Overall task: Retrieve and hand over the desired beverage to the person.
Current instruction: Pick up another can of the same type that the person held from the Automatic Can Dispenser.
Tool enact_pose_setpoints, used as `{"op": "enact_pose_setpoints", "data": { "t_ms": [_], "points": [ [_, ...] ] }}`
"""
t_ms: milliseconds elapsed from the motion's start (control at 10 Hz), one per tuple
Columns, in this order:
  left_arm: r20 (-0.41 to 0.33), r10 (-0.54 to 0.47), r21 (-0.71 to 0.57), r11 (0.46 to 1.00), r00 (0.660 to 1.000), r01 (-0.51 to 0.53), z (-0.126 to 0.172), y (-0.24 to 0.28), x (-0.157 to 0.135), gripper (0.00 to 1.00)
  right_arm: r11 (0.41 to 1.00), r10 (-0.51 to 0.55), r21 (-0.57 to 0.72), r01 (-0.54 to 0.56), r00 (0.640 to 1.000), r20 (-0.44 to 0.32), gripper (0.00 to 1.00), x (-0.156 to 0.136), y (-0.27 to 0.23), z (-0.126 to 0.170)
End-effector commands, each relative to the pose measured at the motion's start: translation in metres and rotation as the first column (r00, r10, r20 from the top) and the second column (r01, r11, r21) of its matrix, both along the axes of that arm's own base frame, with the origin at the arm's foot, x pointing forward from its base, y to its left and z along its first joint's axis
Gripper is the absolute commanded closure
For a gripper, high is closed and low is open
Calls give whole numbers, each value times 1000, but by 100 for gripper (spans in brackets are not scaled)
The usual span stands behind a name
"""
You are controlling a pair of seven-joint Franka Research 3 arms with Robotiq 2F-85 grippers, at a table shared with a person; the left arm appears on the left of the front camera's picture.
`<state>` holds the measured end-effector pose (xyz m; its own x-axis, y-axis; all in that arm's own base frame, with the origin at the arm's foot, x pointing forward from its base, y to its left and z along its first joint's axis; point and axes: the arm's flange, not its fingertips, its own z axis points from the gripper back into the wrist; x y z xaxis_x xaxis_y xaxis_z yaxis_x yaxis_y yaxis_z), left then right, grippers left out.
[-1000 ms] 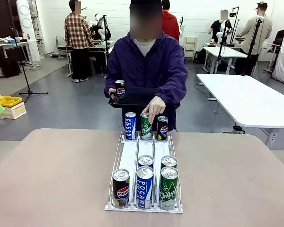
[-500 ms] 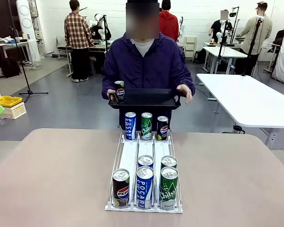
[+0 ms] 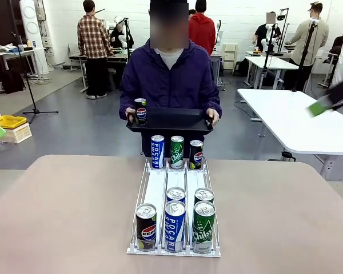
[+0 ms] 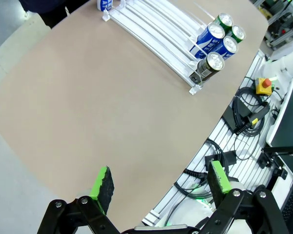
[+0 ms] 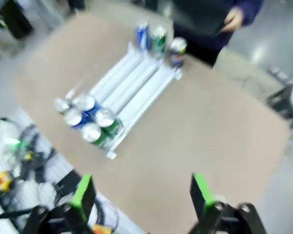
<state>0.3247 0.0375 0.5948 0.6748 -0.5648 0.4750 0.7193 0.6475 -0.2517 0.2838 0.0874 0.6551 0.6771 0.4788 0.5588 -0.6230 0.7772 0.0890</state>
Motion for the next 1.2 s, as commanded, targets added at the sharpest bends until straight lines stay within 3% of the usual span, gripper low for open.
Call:
{"op": "enact_pose_setpoints", "data": {
  "t_ms": [0, 200, 300, 600, 800, 1100],
  "points": [
    [2, -15, -6, 1000, 1000, 15, 1, 2, -1, 0, 981, -196, -31, 193, 968, -157, 0, 36, 55, 4],
    [2, -15, -6, 1000, 1000, 15, 1, 2, -1, 0, 901, -434, -143, 410, 869, -237, 0, 61, 105, -40],
    [2, -15, -6, 1000, 1000, 15, 1, 2, -1, 0, 871, -490, -161, 463, 839, -236, 0, 61, 122, -56],
    [2, -15, -6, 1000, 1000, 15, 1, 2, -1, 0, 855, -515, -211, 474, 826, -231, 0, 66, 138, -89],
    [2, -15, -6, 1000, 1000, 15, 1, 2, -1, 0, 862, -507, -175, 476, 822, -261, 0, 65, 139, -92],
    [2, -15, -6, 1000, 1000, 15, 1, 2, -1, 0, 863, -503, -205, 463, 828, -247, 0, 66, 138, -89]
  ]
}}
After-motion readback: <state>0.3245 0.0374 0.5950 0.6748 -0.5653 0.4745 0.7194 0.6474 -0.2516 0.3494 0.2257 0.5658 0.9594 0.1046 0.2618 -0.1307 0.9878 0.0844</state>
